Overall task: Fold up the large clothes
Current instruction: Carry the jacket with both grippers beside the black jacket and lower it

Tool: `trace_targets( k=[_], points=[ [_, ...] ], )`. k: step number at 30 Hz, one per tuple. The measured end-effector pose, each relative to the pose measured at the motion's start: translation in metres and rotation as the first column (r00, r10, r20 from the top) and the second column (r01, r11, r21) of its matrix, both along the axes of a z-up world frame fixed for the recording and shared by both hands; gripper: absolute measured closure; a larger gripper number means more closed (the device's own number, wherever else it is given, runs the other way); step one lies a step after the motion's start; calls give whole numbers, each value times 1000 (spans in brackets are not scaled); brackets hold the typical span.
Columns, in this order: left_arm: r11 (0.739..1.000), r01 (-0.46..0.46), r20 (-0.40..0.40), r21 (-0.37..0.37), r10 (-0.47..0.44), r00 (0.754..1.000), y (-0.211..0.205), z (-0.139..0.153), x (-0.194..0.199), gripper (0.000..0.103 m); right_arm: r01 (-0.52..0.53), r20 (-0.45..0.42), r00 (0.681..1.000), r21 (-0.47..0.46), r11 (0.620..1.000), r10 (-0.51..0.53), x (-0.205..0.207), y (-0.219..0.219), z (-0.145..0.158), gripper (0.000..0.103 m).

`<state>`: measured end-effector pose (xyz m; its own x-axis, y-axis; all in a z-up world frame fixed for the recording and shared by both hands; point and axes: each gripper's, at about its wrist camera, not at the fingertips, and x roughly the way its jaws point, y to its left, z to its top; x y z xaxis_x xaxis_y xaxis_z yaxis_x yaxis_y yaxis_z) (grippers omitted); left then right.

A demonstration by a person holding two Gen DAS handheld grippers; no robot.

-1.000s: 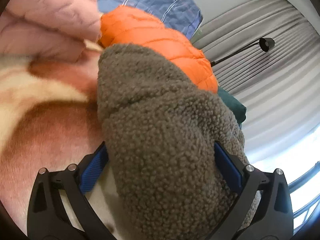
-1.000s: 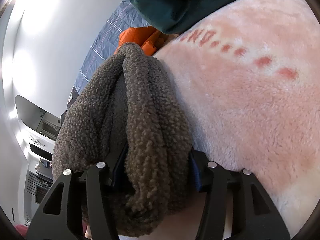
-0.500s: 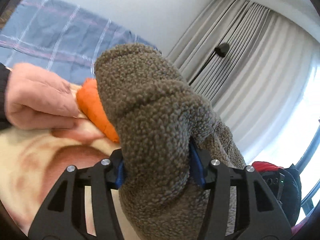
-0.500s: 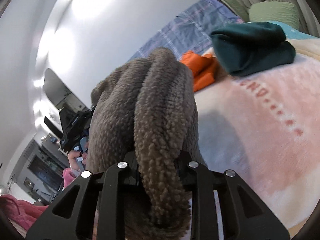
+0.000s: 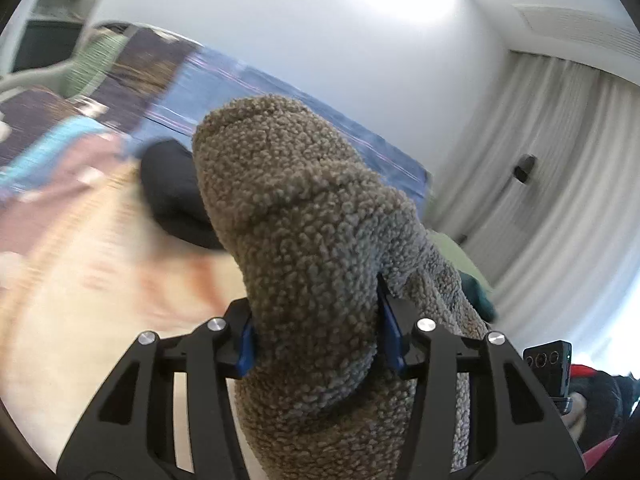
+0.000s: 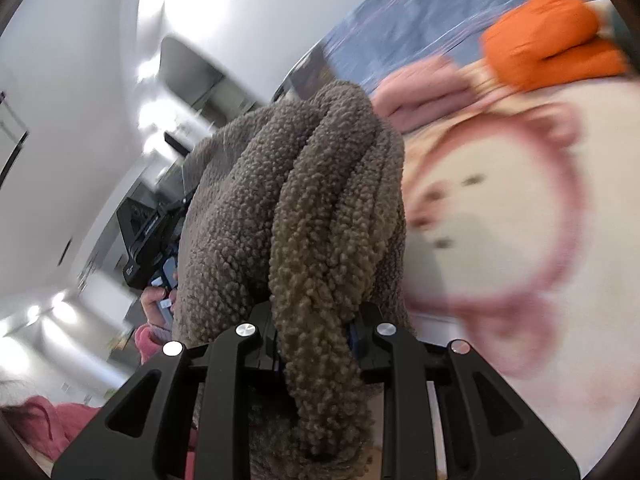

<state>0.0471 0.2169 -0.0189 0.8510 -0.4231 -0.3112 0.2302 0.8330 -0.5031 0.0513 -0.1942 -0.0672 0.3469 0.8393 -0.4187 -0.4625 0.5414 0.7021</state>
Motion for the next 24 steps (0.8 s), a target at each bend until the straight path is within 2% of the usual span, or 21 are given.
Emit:
trace_targets(
  k=[3, 6, 9, 12, 16, 19, 20, 21, 22, 23, 24],
  points=[
    [995, -96, 11, 29, 96, 995, 52, 13, -11, 53, -106, -15, 994, 1, 994, 106, 37, 56, 5, 78],
    [983, -174, 12, 63, 174, 985, 101, 32, 1, 54, -187, 6, 982, -23, 982, 187, 83, 126, 18, 78],
    [961, -248, 32, 122, 246, 969, 145, 54, 29, 54, -229, 20, 973, -15, 973, 229, 123, 179, 28, 79],
    [930, -323, 56, 174, 318, 946, 195, 74, 75, 54, -257, 34, 966, -10, 966, 258, 170, 238, 36, 79],
    [885, -406, 78, 227, 399, 914, 241, 83, 138, 56, -256, 50, 965, -29, 966, 257, 230, 321, 32, 79],
    [826, -489, 110, 281, 479, 871, 277, 70, 184, 56, -197, 19, 980, -47, 979, 198, 283, 357, 7, 79],
    [799, -530, 106, 285, 523, 846, 288, 53, 199, 55, -169, 6, 985, -75, 983, 170, 298, 361, -5, 79],
    [778, -564, 80, 276, 567, 820, 297, 36, 213, 55, -136, -17, 991, -115, 984, 135, 314, 369, -21, 79],
    [762, -590, 31, 266, 605, 796, 307, 14, 232, 54, -96, -37, 995, -201, 975, 90, 327, 376, -43, 79],
    [754, -605, -62, 257, 637, 768, 316, -23, 252, 54, -79, -35, 997, -298, 951, 72, 332, 383, -63, 79],
    [749, -605, -122, 269, 650, 750, 317, -49, 265, 54, -73, -13, 997, -348, 935, 73, 330, 388, -73, 79]
  ],
)
